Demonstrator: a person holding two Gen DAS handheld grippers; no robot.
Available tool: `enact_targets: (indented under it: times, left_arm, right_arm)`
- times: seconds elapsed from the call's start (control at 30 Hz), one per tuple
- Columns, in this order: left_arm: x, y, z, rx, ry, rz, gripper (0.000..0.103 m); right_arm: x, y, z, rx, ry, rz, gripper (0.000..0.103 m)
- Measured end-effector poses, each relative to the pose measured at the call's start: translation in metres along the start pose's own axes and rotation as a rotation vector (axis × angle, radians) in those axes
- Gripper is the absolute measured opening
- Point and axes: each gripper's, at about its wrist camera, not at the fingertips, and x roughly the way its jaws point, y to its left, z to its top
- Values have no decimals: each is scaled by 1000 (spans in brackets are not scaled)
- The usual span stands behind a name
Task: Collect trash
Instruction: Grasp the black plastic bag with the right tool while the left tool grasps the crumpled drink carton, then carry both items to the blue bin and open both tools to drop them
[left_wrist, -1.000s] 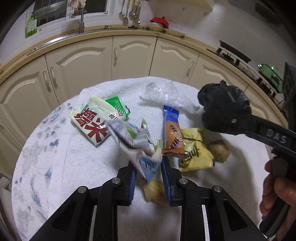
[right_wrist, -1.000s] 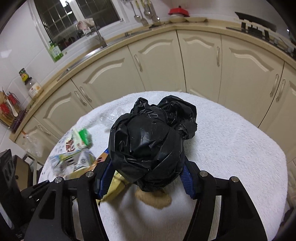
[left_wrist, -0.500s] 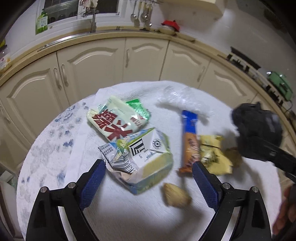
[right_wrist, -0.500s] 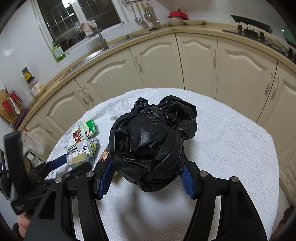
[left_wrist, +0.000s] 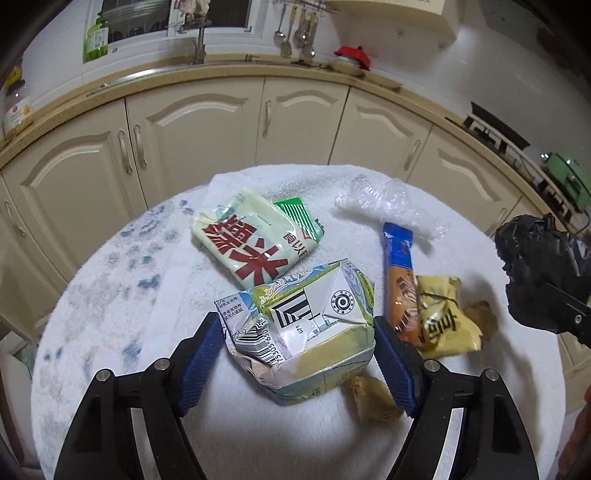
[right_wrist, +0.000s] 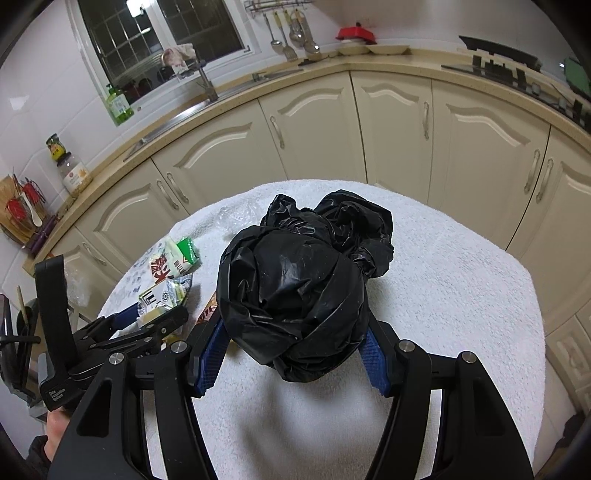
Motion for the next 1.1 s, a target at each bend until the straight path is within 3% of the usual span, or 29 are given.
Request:
enact_targets:
  times: [0.37,0.63,1.1]
  left_arm:
    - [-92,-22,-17,39,-115,-35,75]
    - [-162,-58,-41,125,-209,-107,75]
    - [-227,-144,-94,270,-271,-259,75]
  right_arm:
    - [-66,0,-15,7,-93,-7,64]
    - [-130,-3,-39,24,-183,-18,64]
    - [-238,-54,-94,106,-305,-106,64]
